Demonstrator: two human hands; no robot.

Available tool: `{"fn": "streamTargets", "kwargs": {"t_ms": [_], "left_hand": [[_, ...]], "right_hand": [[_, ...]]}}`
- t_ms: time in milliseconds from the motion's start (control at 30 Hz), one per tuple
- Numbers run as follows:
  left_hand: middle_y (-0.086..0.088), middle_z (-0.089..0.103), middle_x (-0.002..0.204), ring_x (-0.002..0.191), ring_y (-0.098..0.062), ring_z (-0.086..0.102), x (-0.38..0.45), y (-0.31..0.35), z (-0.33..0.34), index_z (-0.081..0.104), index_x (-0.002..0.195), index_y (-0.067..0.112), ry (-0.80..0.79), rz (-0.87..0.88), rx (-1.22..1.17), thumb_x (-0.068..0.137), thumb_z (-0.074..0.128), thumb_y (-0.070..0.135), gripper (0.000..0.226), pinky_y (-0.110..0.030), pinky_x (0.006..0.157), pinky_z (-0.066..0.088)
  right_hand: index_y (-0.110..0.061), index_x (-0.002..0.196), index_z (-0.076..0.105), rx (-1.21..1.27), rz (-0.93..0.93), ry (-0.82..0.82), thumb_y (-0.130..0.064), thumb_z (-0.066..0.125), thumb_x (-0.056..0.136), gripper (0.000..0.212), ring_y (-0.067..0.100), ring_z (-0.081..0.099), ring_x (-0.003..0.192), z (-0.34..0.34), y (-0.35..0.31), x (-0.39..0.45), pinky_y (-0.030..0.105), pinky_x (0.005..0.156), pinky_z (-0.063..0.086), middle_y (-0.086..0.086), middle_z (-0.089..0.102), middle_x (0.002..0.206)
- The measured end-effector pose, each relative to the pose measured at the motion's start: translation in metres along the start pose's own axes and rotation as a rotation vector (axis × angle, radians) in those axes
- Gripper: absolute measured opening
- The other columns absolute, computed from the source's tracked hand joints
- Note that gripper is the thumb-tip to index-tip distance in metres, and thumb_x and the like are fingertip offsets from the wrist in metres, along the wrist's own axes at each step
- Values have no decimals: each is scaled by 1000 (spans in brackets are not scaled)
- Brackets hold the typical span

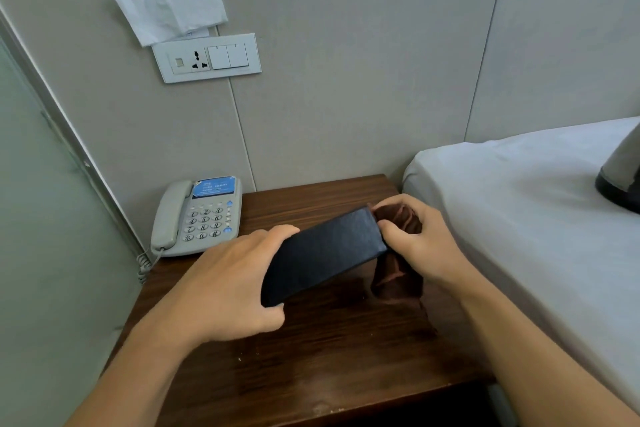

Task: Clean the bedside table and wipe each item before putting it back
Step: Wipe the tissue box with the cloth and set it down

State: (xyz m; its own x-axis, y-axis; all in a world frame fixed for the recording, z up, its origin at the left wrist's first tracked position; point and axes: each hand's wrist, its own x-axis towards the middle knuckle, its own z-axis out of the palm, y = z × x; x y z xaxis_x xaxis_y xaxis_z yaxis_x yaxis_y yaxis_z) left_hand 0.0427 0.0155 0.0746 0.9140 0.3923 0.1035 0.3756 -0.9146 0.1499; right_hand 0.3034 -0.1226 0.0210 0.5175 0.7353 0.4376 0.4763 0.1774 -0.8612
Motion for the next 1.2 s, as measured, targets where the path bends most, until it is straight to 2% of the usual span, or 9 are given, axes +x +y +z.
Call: {"fn": "streamTargets", "kwargs": {"t_ms": [100,200,333,433,567,833,967,1100,1200], "left_hand": [[23,47,117,99,-3,47,14,17,6,17,151,51,134,54,68,79,72,58,90,-24,83,38],[23,51,120,106,0,46,13,13,12,21,153,49,253,85,53,76,71,63,93,-29,97,38],[34,40,129,117,19,33,4,5,23,19,149,60,388,122,-119,71,79,54,99,-23,96,35],[46,29,133,126,20,31,5,6,29,19,150,60,459,154,-209,71,76,58,97,-24,96,37],[42,33,135,127,12,37,4,2,34,23,151,56,484,188,-218,72,76,58,96,-26,96,41],[32,41,133,124,3,46,1,7,34,26,146,55,492,213,-235,67,85,43,100,-31,96,45],[33,45,127,118,6,48,6,20,27,30,138,56,470,184,-248,65,86,54,92,-25,94,46],[30,48,124,113,4,52,9,34,21,33,139,56,477,157,-269,60,86,70,96,-25,94,47],[26,50,124,113,-1,54,9,33,23,38,146,49,508,170,-279,61,84,69,99,-24,92,51]], "right_hand": [[-16,102,71,-14,-78,-49,-1,70,91,19,11,72,91,11,-13,-8,23,77,57,-5,75,93],[-16,104,71,47,-124,-6,-6,72,90,18,14,73,90,6,-25,-9,23,77,57,-2,75,94],[-18,102,72,171,-78,167,-16,70,84,18,18,71,84,-14,-27,-4,30,78,57,5,75,91],[-18,101,72,176,-92,171,-13,70,85,17,15,71,84,-14,-29,-6,30,78,57,0,75,90],[-21,102,72,159,-123,136,-11,71,85,20,13,71,85,-6,-38,-11,23,77,55,1,75,93],[-22,105,69,72,-114,125,-3,73,91,23,14,71,88,3,-43,-12,25,77,56,-4,73,94],[-21,105,69,116,-115,148,-9,71,90,19,25,70,87,5,-42,-14,38,78,58,4,73,94],[-18,108,67,88,-124,96,-2,72,92,22,18,71,88,9,-51,-17,33,78,59,-1,73,95],[-19,107,64,68,-80,86,-9,76,90,23,12,71,86,2,-55,-14,28,74,58,-4,73,93]]}}
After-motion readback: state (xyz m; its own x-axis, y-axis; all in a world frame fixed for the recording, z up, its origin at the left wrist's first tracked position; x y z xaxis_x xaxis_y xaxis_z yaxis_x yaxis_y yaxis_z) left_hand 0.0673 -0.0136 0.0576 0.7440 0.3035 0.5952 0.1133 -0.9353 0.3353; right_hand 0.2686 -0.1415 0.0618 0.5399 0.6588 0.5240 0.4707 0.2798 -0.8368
